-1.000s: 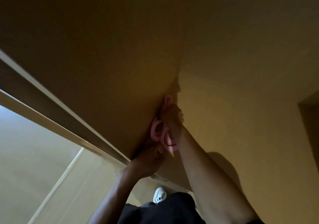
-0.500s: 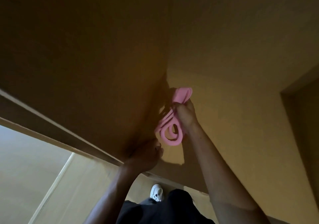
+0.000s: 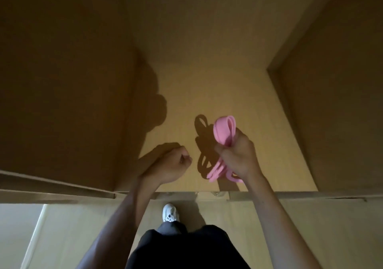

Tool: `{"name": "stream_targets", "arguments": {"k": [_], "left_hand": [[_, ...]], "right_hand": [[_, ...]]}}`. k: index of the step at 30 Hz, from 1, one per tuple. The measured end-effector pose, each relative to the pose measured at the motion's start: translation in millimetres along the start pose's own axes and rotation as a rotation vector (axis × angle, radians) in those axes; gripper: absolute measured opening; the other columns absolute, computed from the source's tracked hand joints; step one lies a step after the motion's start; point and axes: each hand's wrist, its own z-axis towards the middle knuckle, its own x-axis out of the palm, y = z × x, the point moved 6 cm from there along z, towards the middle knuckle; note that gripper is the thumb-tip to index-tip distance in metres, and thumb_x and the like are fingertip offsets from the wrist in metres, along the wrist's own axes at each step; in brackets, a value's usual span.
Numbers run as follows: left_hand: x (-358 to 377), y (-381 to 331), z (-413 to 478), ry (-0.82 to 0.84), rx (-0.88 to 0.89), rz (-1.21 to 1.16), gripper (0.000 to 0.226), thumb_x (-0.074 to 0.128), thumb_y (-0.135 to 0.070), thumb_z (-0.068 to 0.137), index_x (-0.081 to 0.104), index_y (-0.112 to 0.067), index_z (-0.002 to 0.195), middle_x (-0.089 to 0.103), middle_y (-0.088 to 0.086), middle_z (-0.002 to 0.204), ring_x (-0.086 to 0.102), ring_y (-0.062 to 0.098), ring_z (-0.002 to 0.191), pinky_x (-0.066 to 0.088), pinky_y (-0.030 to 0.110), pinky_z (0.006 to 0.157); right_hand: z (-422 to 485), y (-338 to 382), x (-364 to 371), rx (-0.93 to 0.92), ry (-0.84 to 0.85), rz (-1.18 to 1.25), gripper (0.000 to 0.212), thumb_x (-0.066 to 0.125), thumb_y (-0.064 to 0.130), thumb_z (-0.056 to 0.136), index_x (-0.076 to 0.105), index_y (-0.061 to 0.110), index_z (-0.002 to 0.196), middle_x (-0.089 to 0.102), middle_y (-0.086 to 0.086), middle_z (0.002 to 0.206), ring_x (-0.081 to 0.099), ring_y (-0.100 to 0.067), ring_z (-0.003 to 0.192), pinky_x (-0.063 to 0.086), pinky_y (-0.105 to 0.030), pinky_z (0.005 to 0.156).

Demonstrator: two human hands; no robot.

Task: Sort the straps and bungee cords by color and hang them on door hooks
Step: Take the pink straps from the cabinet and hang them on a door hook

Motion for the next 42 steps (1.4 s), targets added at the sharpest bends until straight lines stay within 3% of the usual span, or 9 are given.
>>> {"name": "stream_targets", "arguments": {"k": [9,11,13,17,20,22,25,31,42], "left_hand": [[106.5,-98.0,-19.3,0.173,0.169,0.128,0.014,0.049,-0.029,0.090,0.059,-0.019,0.086,0.063,-0.001,0.090,0.058,0.016,0.082,0.041,0.025,0.069],[146.7,-129.4,-34.6,0.242,0.208,0.141,0.012,0.050,-0.028,0.090,0.056,-0.022,0.081,0.061,-0.002,0.082,0.057,0.014,0.073,0.040,0.023,0.064],[193.7,-160.6,-54.6,0.336,0.265,0.149,0.014,0.051,-0.028,0.090,0.053,-0.019,0.080,0.060,0.003,0.078,0.056,0.018,0.071,0.040,0.022,0.062],[287.4,-217.5,-98.9,0.514,0.406,0.245,0.042,0.042,-0.040,0.073,0.060,-0.006,0.090,0.064,0.019,0.092,0.059,0.033,0.091,0.048,0.036,0.083],[348.8,-253.3,-135.8,0.623,0.521,0.342,0.041,0.043,-0.039,0.074,0.058,-0.003,0.086,0.061,0.015,0.080,0.058,0.035,0.086,0.045,0.035,0.075],[388.6,-272.1,-158.1,0.714,0.594,0.426,0.038,0.043,-0.040,0.083,0.058,-0.005,0.088,0.057,0.007,0.080,0.057,0.030,0.082,0.042,0.030,0.070],[438.8,-291.6,-181.6,0.860,0.612,0.574,0.022,0.046,-0.029,0.093,0.057,-0.013,0.103,0.062,0.004,0.103,0.054,0.017,0.088,0.040,0.026,0.073],[513.0,-331.2,-194.9,0.967,0.672,0.678,0.020,0.046,-0.034,0.096,0.055,-0.019,0.106,0.057,-0.007,0.100,0.055,0.011,0.088,0.040,0.020,0.065],[674.2,-466.6,-163.1,1.064,0.728,0.750,0.018,0.047,-0.035,0.094,0.055,-0.020,0.100,0.059,-0.004,0.097,0.057,0.013,0.090,0.047,0.029,0.080]], "right_hand": [[-119.4,-137.1,-95.0,0.231,-0.195,0.082,0.008,0.061,0.018,0.081,0.055,0.015,0.085,0.064,-0.004,0.058,0.063,-0.020,0.045,0.054,-0.036,0.046],[-156.5,-178.3,-114.8,0.303,-0.264,0.140,0.010,0.060,0.022,0.080,0.053,0.015,0.085,0.065,-0.003,0.056,0.064,-0.022,0.046,0.051,-0.030,0.042],[-196.8,-226.3,-132.8,0.388,-0.357,0.138,0.016,0.058,0.020,0.076,0.053,0.013,0.090,0.067,-0.008,0.066,0.064,-0.028,0.056,0.050,-0.032,0.048],[-281.9,-313.7,-158.6,0.566,-0.480,0.150,0.035,0.059,0.018,0.077,0.051,0.012,0.111,0.067,-0.005,0.076,0.059,-0.028,0.059,0.043,-0.028,0.053],[-343.5,-363.5,-176.9,0.659,-0.590,0.153,0.045,0.061,0.019,0.077,0.049,0.010,0.121,0.064,-0.005,0.079,0.062,-0.028,0.064,0.052,-0.035,0.057],[-380.9,-392.2,-185.5,0.730,-0.648,0.180,0.047,0.061,0.017,0.078,0.049,0.010,0.123,0.062,-0.004,0.081,0.062,-0.026,0.067,0.050,-0.033,0.059],[-425.9,-429.9,-196.9,0.845,-0.729,0.256,0.046,0.061,0.016,0.079,0.049,0.008,0.122,0.061,-0.004,0.080,0.063,-0.026,0.070,0.052,-0.033,0.062],[-468.9,-490.5,-236.7,0.947,-0.851,0.344,0.051,0.063,0.016,0.079,0.048,0.007,0.127,0.064,-0.010,0.092,0.060,-0.028,0.077,0.053,-0.037,0.069],[-489.2,-603.6,-367.0,1.045,-0.910,0.429,0.055,0.059,0.012,0.084,0.041,0.007,0.135,0.066,-0.013,0.102,0.062,-0.024,0.075,0.053,-0.032,0.064]]}}
